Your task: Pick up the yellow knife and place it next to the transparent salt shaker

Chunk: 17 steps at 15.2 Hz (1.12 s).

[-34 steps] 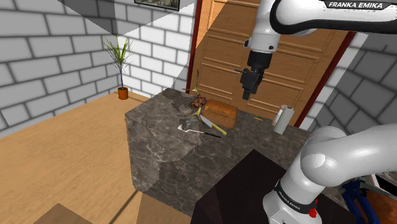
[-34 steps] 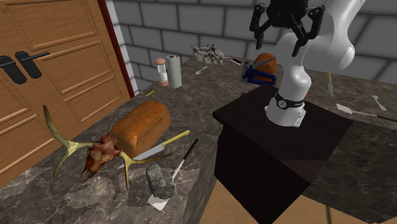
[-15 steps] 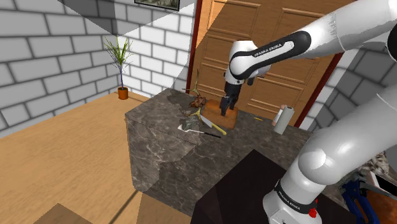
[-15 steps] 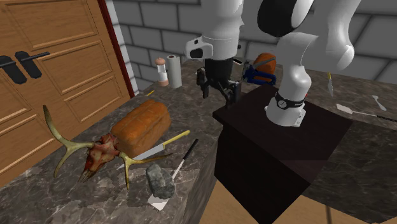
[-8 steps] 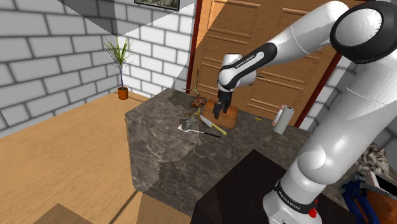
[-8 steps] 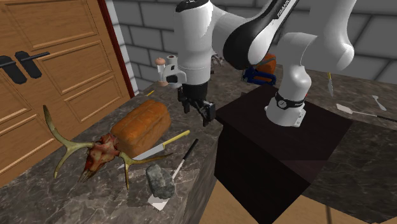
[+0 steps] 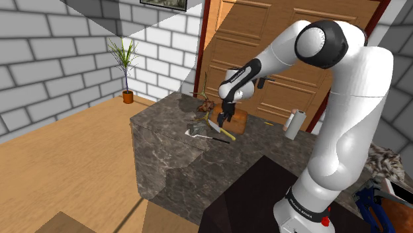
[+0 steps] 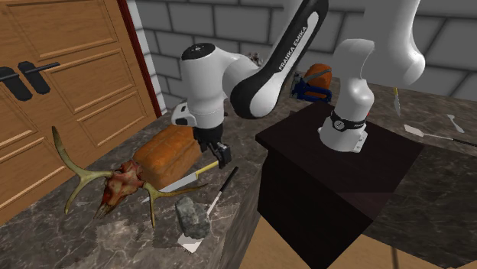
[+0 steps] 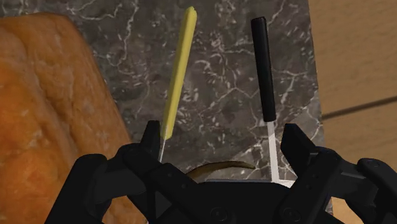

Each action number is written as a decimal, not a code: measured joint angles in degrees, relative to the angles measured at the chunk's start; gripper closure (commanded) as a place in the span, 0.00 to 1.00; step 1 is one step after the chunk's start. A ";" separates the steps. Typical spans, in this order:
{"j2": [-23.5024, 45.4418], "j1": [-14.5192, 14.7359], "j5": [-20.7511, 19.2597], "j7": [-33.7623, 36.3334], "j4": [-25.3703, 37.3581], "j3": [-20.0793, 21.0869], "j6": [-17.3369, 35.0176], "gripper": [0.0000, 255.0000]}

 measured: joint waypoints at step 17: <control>21.34 -4.52 3.64 -3.15 15.90 1.96 7.09 0.00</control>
